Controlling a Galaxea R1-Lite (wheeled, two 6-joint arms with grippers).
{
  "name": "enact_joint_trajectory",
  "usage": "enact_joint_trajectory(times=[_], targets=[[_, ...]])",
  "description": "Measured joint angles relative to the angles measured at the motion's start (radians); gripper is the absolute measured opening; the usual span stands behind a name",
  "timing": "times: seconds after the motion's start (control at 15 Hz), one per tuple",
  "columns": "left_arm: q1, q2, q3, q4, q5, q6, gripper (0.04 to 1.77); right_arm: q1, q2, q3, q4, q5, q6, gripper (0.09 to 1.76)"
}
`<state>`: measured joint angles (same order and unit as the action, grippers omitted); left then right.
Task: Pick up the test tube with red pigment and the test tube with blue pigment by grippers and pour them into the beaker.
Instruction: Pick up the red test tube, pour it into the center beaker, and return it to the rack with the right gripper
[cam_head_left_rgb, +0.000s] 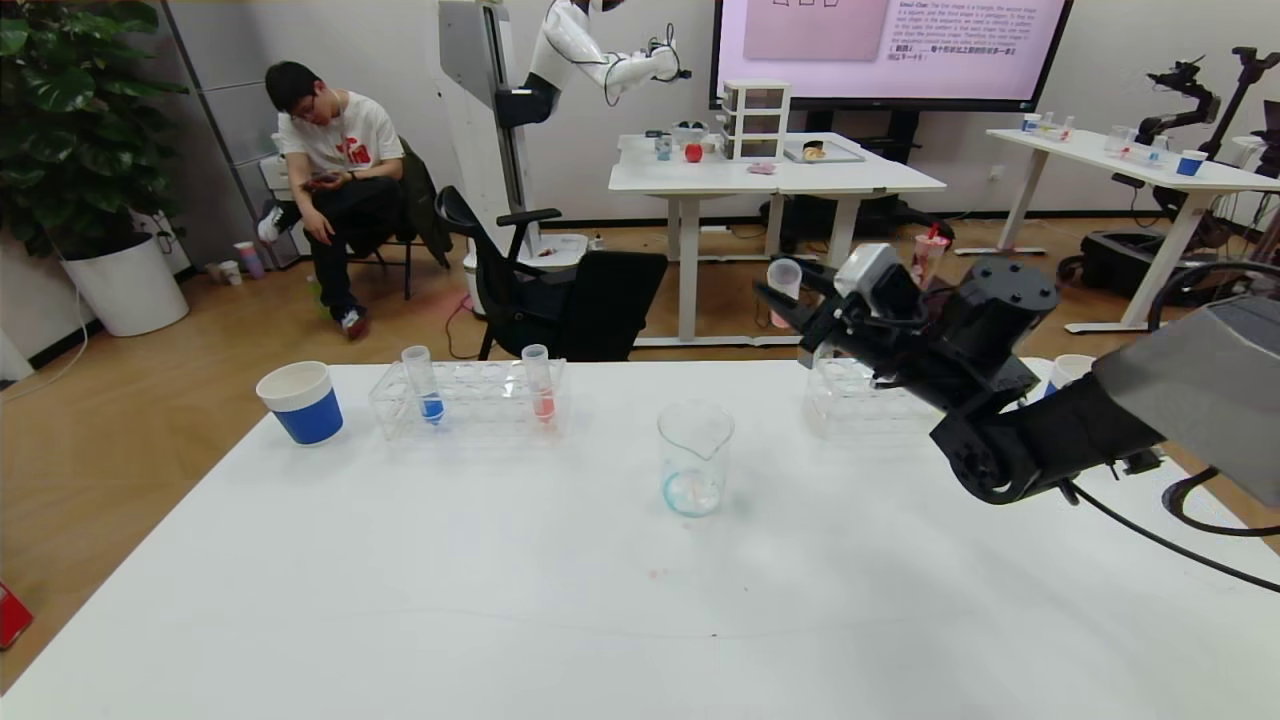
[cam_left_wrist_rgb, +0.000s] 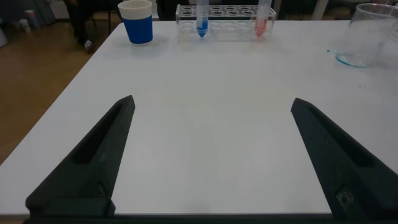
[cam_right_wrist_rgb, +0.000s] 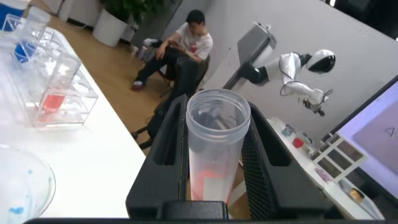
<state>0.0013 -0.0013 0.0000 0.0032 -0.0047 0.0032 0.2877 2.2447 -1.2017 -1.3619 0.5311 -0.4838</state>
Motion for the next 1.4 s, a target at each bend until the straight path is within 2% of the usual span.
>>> enact_joint_trajectory(times=[0.2,0.4,0.8,1.07,1.4], targets=[[0.0,0.0,0.0,0.0,0.0,0.0,1.75,0.02,0.029,0.034,-0.014,0.013,-0.083,0.52],[0.0,0.0,0.0,0.0,0.0,0.0,1.75,0.035,0.046,0.045,-0.029,0.124,-0.174,0.52],[0.0,0.0,0.0,0.0,0.0,0.0,1.75,0.041,0.061,0.027,-0.007,0.253,-0.384,0.52],[0.0,0.0,0.0,0.0,0.0,0.0,1.75,0.04,0.075,-0.042,0.064,0.317,-0.56,0.52],[0.0,0.0,0.0,0.0,0.0,0.0,1.75,0.037,0.119,-0.184,0.146,0.391,-0.737,0.52]])
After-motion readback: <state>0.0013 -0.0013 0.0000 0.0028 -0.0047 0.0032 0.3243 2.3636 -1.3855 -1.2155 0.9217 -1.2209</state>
